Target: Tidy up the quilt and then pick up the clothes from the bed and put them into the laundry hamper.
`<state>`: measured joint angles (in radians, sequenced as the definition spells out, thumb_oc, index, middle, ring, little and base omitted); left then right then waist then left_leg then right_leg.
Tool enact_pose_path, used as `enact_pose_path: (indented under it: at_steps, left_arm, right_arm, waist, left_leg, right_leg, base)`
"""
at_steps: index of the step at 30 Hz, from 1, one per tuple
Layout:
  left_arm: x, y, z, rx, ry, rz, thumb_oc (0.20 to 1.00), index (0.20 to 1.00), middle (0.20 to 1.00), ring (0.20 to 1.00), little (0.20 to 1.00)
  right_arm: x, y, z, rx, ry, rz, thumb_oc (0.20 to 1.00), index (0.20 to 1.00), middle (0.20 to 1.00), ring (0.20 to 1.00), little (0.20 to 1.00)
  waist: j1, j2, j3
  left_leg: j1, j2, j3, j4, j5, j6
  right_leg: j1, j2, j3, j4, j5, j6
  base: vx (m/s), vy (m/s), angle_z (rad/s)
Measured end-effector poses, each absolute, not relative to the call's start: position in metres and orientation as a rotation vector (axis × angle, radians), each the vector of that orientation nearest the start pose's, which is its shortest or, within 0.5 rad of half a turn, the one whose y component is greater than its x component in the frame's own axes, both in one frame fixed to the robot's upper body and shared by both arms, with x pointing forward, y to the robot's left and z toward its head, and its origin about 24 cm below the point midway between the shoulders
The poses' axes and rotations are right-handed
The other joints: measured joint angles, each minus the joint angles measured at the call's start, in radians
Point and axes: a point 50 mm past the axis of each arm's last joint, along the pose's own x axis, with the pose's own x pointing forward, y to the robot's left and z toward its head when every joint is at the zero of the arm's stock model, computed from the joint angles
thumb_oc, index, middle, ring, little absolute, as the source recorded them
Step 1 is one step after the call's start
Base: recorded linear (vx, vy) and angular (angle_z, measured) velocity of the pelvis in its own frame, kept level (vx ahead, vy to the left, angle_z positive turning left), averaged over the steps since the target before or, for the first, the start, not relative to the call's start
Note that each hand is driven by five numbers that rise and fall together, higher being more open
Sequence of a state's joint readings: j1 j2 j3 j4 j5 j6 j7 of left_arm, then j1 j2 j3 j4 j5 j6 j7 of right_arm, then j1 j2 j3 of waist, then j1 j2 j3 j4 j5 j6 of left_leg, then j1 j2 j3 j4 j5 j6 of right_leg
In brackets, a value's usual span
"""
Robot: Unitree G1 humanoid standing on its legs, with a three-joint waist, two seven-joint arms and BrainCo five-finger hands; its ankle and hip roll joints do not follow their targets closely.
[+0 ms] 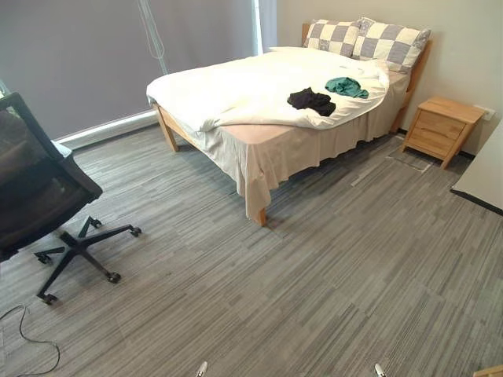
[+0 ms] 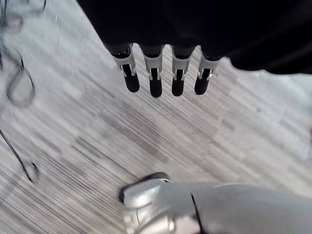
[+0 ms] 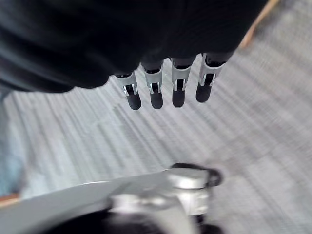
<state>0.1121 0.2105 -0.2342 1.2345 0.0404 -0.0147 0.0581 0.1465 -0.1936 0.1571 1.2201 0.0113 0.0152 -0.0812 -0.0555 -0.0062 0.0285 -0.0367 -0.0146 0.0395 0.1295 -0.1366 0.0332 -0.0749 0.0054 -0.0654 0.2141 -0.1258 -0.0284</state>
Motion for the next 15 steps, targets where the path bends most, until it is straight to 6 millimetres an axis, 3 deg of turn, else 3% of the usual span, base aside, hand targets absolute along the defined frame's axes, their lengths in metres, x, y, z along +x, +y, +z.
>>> enact_pose_path:
  at_steps: [1,4,5,6,8,9,11,12,15]
  left_arm:
    - [0.056,0.219,-0.17,0.454,1.292,-0.082,1.0,1.0,1.0,1.0,1.0]
    - [0.089,0.215,-0.165,0.485,1.192,-0.102,1.0,1.0,1.0,1.0,1.0]
    - [0.092,0.216,-0.164,0.49,1.187,-0.1,1.0,1.0,1.0,1.0,1.0]
    - [0.095,0.22,-0.163,0.506,1.185,-0.082,1.0,1.0,1.0,1.0,1.0]
    - [0.102,0.227,-0.16,0.527,1.172,-0.063,1.0,1.0,1.0,1.0,1.0]
    - [0.104,0.229,-0.159,0.534,1.166,-0.059,1.0,1.0,1.0,1.0,1.0]
    - [0.112,0.228,-0.157,0.562,1.146,-0.075,1.0,1.0,1.0,1.0,1.0]
    - [0.114,0.228,-0.157,0.56,1.141,-0.074,1.0,1.0,1.0,1.0,1.0]
    - [0.116,0.232,-0.156,0.572,1.139,-0.072,1.0,1.0,1.0,1.0,1.0]
  right_arm:
    - [0.031,-0.228,-0.171,-0.336,1.382,-0.082,1.0,1.0,1.0,1.0,1.0]
    - [0.059,-0.243,-0.165,-0.374,1.313,-0.145,1.0,1.0,1.0,1.0,1.0]
    - [0.065,-0.243,-0.164,-0.365,1.294,-0.153,1.0,1.0,1.0,1.0,1.0]
    - [0.076,-0.24,-0.163,-0.347,1.262,-0.154,1.0,1.0,1.0,1.0,1.0]
    - [0.084,-0.234,-0.163,-0.325,1.245,-0.153,1.0,1.0,1.0,1.0,1.0]
    - [0.091,-0.234,-0.162,-0.315,1.227,-0.159,1.0,1.0,1.0,1.0,1.0]
    - [0.087,-0.236,-0.162,-0.249,1.235,-0.225,1.0,1.0,1.0,1.0,1.0]
    - [0.086,-0.237,-0.162,-0.243,1.239,-0.233,1.0,1.0,1.0,1.0,1.0]
    - [0.075,-0.237,-0.165,-0.201,1.267,-0.267,1.0,1.0,1.0,1.0,1.0]
  waist:
    - [0.001,-0.012,-0.005]
    - [0.004,0.017,0.053]
    - [0.003,0.021,0.065]
    - [0.002,0.021,0.092]
    - [-0.011,0.01,0.136]
    - [-0.02,0.018,0.162]
    - [-0.029,0.03,0.216]
    - [-0.03,0.027,0.216]
    - [-0.083,0.021,0.219]
  left_leg:
    - [0.04,0.01,0.022,-0.082,0.026,0.005]
    - [0.041,0.021,0.043,-0.148,0.106,0.0]
    - [0.04,0.023,0.044,-0.152,0.11,-0.001]
    - [0.042,0.019,0.06,-0.163,0.126,-0.004]
    - [0.065,0.009,0.063,-0.189,0.131,0.002]
    - [0.079,0.023,0.078,-0.218,0.158,0.011]
    - [0.095,0.026,0.092,-0.215,0.144,0.011]
    - [0.099,0.027,0.091,-0.217,0.141,0.013]
    - [0.13,0.035,0.087,-0.216,0.103,-0.013]
  right_leg:
    - [0.007,-0.005,-0.005,-0.042,0.02,0.004]
    - [-0.001,0.0,-0.012,-0.074,0.036,0.022]
    - [-0.003,-0.001,-0.01,-0.072,0.036,0.023]
    - [-0.033,-0.011,-0.009,-0.025,0.044,0.052]
    - [-0.055,-0.022,-0.012,0.033,0.044,0.061]
    - [-0.083,-0.028,-0.035,0.089,0.028,0.088]
    - [-0.16,-0.094,-0.08,0.184,0.041,0.116]
    - [-0.172,-0.116,-0.094,0.177,0.048,0.127]
    - [-0.177,-0.147,-0.088,-0.064,0.073,0.15]
  base:
    - [0.02,0.037,0.26]
    - [-0.04,0.071,0.14]
    - [-0.01,0.114,-0.3]
    - [0.02,0.071,-0.26]
    - [0.09,0.062,-0.18]
    - [0.19,0.028,-0.2]
    - [0.29,-0.026,-0.2]
    - [0.36,-0.079,-0.05]
    - [0.43,-0.158,0.0]
